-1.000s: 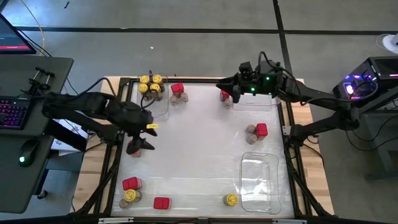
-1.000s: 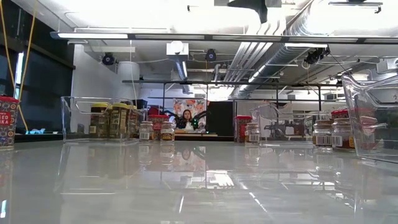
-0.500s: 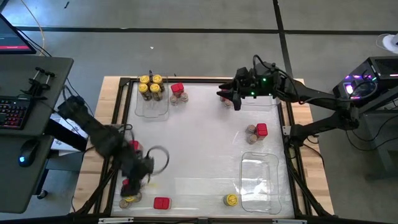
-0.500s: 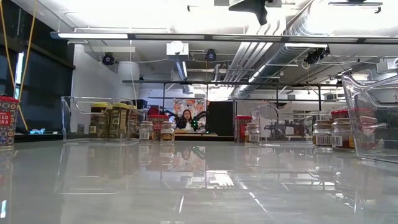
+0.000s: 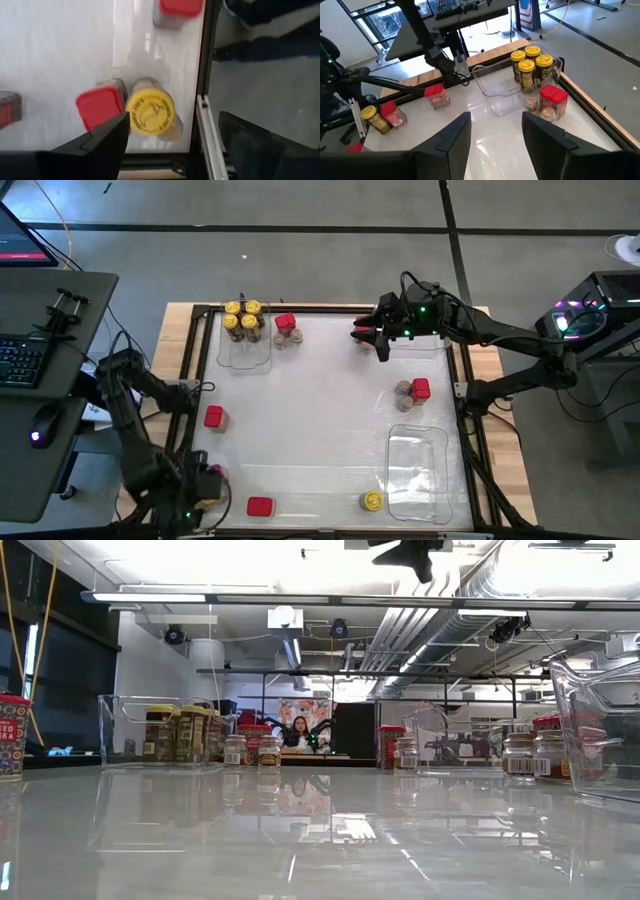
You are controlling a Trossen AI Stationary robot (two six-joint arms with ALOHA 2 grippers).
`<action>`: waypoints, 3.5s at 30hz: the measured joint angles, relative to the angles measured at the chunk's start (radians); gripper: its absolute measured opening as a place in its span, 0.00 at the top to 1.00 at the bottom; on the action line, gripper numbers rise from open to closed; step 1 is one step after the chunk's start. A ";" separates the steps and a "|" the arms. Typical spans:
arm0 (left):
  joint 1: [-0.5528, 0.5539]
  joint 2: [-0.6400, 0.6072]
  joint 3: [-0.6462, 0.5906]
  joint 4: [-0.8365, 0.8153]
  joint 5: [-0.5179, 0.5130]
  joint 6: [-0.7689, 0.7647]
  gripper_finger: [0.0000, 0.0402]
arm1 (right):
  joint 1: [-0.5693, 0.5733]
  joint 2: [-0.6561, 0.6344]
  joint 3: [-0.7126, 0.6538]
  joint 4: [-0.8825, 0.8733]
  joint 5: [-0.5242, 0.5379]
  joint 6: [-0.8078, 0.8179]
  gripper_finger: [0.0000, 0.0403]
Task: Sort spices by type
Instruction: Put the yellow seasoning bottle into the top left transparent bin
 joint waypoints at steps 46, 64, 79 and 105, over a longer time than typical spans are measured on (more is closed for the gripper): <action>-0.018 0.128 -0.119 0.108 -0.009 -0.008 0.28 | 0.000 0.023 -0.001 -0.026 0.002 -0.006 0.57; 0.023 0.094 -0.168 0.246 0.024 0.011 0.54 | 0.000 0.023 -0.001 -0.030 0.002 -0.021 0.57; 0.374 -0.372 -0.167 0.036 -0.283 0.090 0.54 | 0.000 0.023 -0.001 -0.033 0.002 -0.051 0.57; 1.816 -0.086 -0.063 -0.172 -0.236 1.155 0.54 | 0.049 0.022 -0.001 -0.063 0.012 0.113 0.57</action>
